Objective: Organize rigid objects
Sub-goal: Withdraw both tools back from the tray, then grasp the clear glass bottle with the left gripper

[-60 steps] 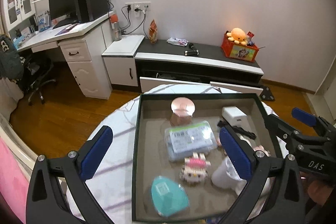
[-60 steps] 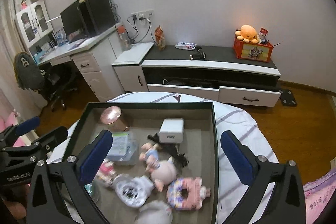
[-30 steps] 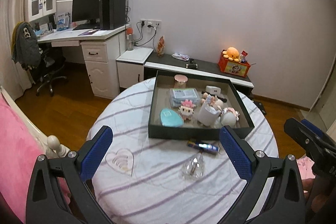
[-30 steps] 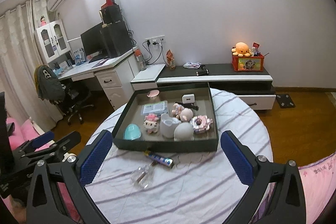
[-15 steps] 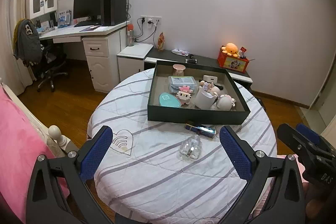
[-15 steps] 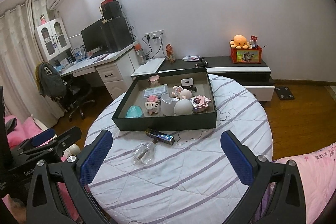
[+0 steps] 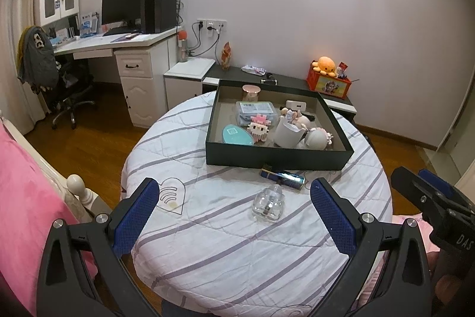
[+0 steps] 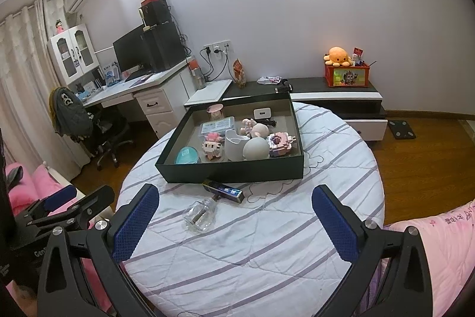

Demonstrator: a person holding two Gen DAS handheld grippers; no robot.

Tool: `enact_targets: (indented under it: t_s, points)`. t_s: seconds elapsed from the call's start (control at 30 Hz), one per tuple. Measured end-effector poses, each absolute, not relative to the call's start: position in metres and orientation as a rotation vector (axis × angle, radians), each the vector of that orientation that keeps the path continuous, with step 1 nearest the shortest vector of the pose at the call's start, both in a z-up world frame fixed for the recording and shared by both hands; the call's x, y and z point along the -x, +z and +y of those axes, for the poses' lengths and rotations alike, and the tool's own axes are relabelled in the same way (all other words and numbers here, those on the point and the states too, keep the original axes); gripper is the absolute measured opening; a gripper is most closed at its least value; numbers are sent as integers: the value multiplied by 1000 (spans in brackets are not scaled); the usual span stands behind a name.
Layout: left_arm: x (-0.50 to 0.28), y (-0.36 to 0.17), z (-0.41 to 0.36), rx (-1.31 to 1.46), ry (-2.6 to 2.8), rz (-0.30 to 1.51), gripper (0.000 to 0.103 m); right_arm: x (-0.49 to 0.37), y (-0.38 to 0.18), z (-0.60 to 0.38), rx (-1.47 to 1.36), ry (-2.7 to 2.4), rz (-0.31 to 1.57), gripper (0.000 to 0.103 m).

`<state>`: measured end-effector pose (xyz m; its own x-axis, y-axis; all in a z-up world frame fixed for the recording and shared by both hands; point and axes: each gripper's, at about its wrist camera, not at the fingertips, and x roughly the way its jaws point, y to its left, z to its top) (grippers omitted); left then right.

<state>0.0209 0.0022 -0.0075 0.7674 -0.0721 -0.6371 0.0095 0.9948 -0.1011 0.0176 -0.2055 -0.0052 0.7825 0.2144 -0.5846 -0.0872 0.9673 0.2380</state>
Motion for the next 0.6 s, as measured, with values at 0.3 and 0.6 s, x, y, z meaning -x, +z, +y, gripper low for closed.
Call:
enact_targets:
  t_s: [0.3,0.6]
  points:
    - [-38,-36,1,89,-46,748,103,-36,-25,-215,-219,155,717,103]
    - [-69,-85,-14,51,-90,829,103,-67,-55,-211,-189,158,808,103]
